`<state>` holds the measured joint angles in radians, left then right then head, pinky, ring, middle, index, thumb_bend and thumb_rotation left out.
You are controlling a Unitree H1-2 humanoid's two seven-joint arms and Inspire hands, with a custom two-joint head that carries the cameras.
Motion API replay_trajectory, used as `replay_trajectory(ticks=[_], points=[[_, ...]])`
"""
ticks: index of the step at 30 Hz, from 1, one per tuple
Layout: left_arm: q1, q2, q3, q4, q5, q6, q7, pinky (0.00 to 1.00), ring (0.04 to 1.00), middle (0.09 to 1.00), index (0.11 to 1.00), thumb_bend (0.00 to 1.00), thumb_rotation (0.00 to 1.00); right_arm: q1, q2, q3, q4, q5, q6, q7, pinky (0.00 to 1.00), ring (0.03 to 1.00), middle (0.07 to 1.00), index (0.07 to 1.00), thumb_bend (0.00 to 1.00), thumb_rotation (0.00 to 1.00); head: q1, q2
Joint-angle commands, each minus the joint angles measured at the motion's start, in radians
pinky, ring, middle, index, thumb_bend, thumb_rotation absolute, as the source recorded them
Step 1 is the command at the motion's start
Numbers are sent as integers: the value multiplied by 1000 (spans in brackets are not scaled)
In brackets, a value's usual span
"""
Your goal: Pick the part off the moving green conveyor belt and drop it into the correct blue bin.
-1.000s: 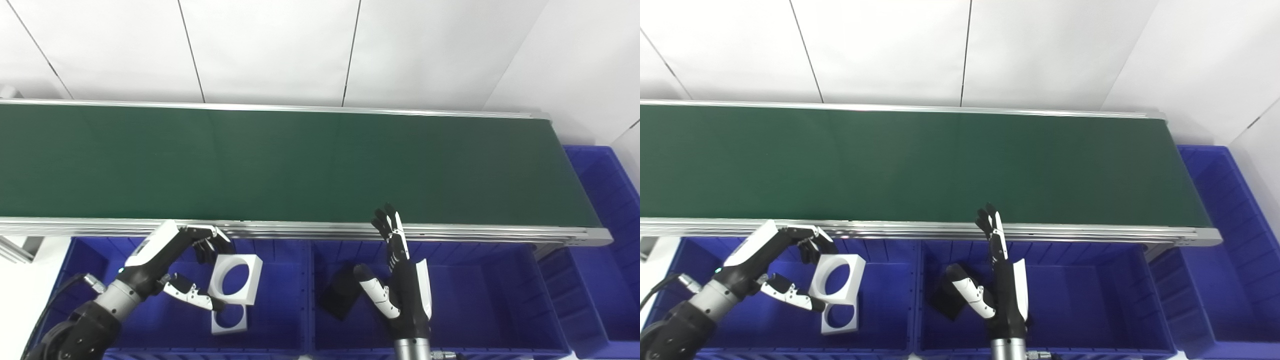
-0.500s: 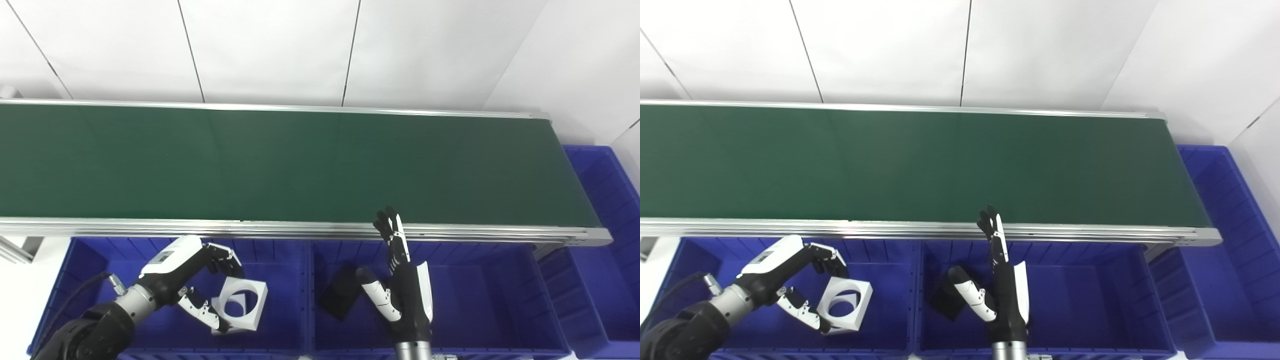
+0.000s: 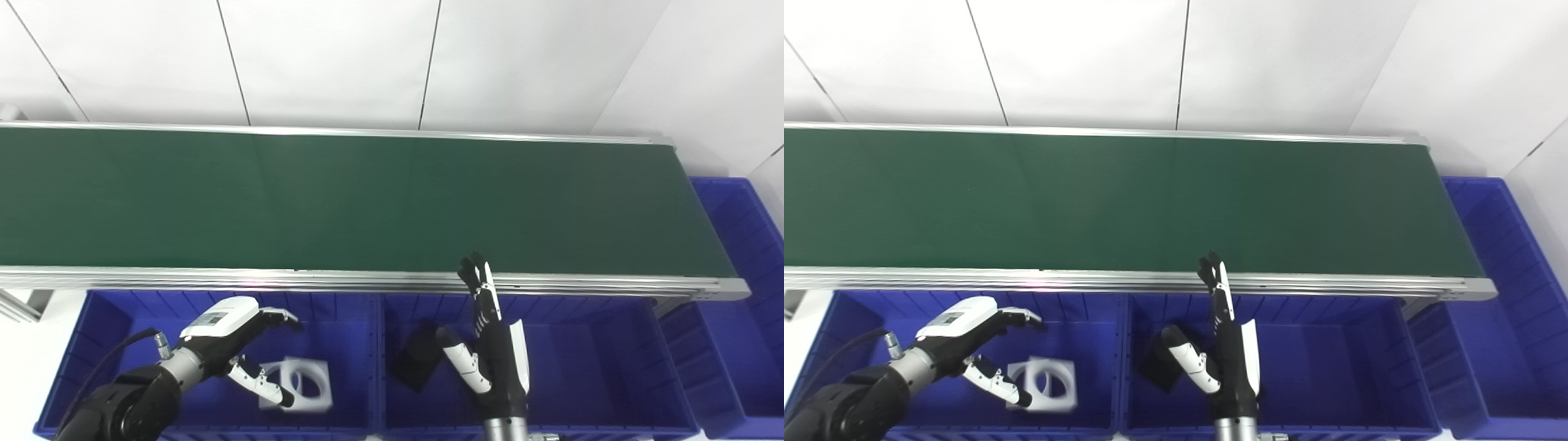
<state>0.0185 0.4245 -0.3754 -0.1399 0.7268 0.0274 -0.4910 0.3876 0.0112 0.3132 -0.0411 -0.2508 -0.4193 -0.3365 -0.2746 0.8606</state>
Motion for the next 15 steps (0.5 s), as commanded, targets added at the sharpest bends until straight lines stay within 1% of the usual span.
replay_trajectory(ticks=[1,3,6,8,9,10,12,13,15], points=[[-1,14,13,-42,-1,9,14,889,920,931,922,762,541,0,13,1,-39,-9,-50,0,969,930,942,988,748,773,0,2],[8,10,21,-55,-15,23,6,907,938,949,936,762,550,2,15,1,-39,-14,-50,-2,963,929,940,986,748,776,-1,2],[22,6,36,-83,-66,42,-12,922,953,959,948,757,553,4,18,0,-39,-20,-50,-3,966,928,943,986,745,776,-5,2],[39,1,65,-108,-169,59,-39,917,969,975,962,760,599,5,20,-1,-38,-27,-50,-6,963,928,943,985,745,779,-6,3],[49,-2,84,-124,-238,72,-55,915,974,980,967,761,615,4,19,1,-37,-20,-50,-5,962,928,943,985,745,780,-6,3],[56,-3,96,-135,-285,80,-67,893,979,989,980,768,671,3,18,3,-37,-14,-50,-4,966,930,944,985,739,769,-6,3],[72,-6,121,-156,-376,86,-77,833,951,991,989,777,728,2,15,6,-37,-11,-50,-6,966,927,946,985,730,763,-7,2],[85,-9,135,-171,-424,88,-78,829,949,991,990,777,731,3,17,4,-37,-12,-50,-4,966,927,946,985,730,763,-7,0],[112,-16,155,-198,-499,89,-75,851,950,987,987,795,765,5,17,4,-38,-3,-50,0,972,927,943,985,740,764,-8,-2]])
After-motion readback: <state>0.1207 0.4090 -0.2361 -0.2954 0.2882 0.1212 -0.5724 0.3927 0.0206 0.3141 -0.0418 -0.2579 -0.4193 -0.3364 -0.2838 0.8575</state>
